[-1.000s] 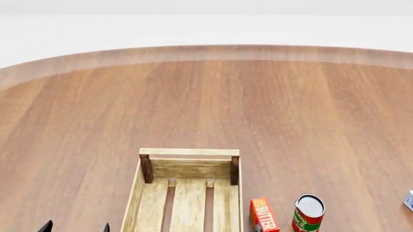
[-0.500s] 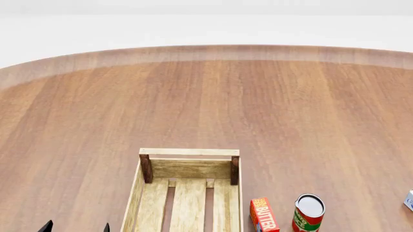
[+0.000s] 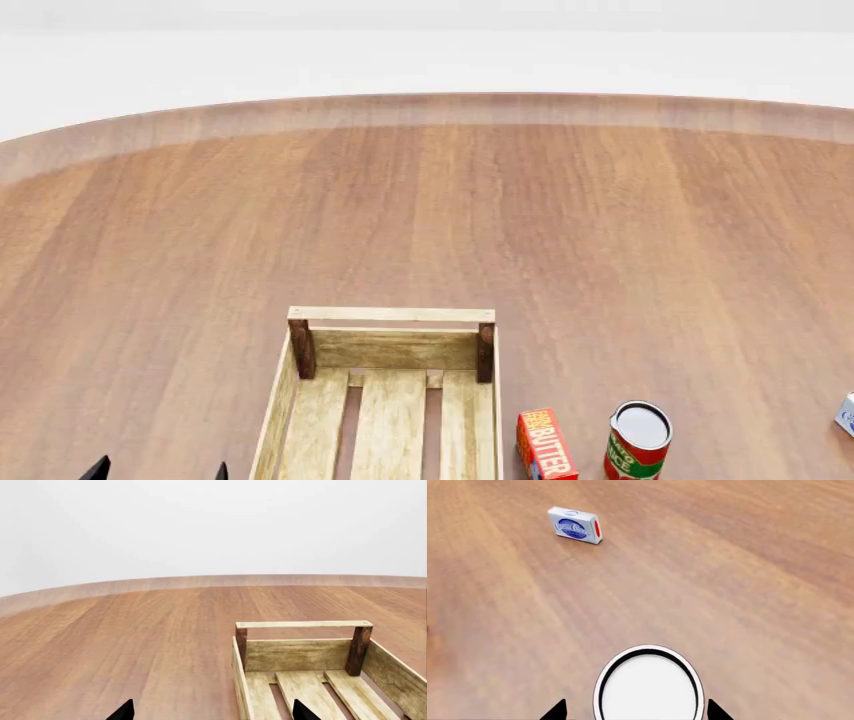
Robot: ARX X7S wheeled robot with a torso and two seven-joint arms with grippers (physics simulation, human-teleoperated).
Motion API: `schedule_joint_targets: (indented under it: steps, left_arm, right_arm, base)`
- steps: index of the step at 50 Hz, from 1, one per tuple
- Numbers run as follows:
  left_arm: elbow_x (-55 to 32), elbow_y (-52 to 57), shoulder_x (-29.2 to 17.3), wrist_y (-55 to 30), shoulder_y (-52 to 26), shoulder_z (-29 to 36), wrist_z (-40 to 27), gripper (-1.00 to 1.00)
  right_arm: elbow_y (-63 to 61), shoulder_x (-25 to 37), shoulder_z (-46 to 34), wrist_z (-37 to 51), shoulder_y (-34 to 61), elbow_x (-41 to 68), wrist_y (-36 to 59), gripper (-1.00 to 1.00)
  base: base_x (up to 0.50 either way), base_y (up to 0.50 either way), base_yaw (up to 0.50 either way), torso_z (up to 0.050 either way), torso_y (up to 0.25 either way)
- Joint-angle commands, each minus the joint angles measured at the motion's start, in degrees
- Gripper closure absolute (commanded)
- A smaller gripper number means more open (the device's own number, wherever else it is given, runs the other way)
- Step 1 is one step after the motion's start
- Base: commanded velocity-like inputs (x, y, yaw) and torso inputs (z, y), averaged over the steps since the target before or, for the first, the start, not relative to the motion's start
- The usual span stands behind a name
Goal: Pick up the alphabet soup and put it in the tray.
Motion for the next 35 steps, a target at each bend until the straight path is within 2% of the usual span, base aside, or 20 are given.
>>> schedule_joint_targets:
  steps: [1, 23, 35]
  left_arm:
    - [-0.2, 0.0, -0.2, 0.1, 0.0, 0.3, -0.2, -1.00]
    - [-0.7, -0.1, -0.6, 0.3, -0.2, 0.8, -0.7, -1.00]
    - [-1.0, -0.2, -0.8, 0.2, -0.3, 1.1, -0.9, -1.00]
  right_arm:
    - [2.4, 0.0, -0.5, -0.2, 0.6, -0.5, -1.3, -1.00]
    - [0.2, -0.6, -1.9, 1.7, 0.2, -0.8, 0.1, -1.00]
    - [3.0, -0.5, -1.8, 1.6, 0.4, -1.1, -1.1, -1.00]
  base:
    - [0.00, 0.00, 0.00, 0.000, 0.000]
    - [0.00, 0.00, 0.00, 0.000, 0.000]
    - [0.00, 0.00, 0.00, 0.000, 0.000]
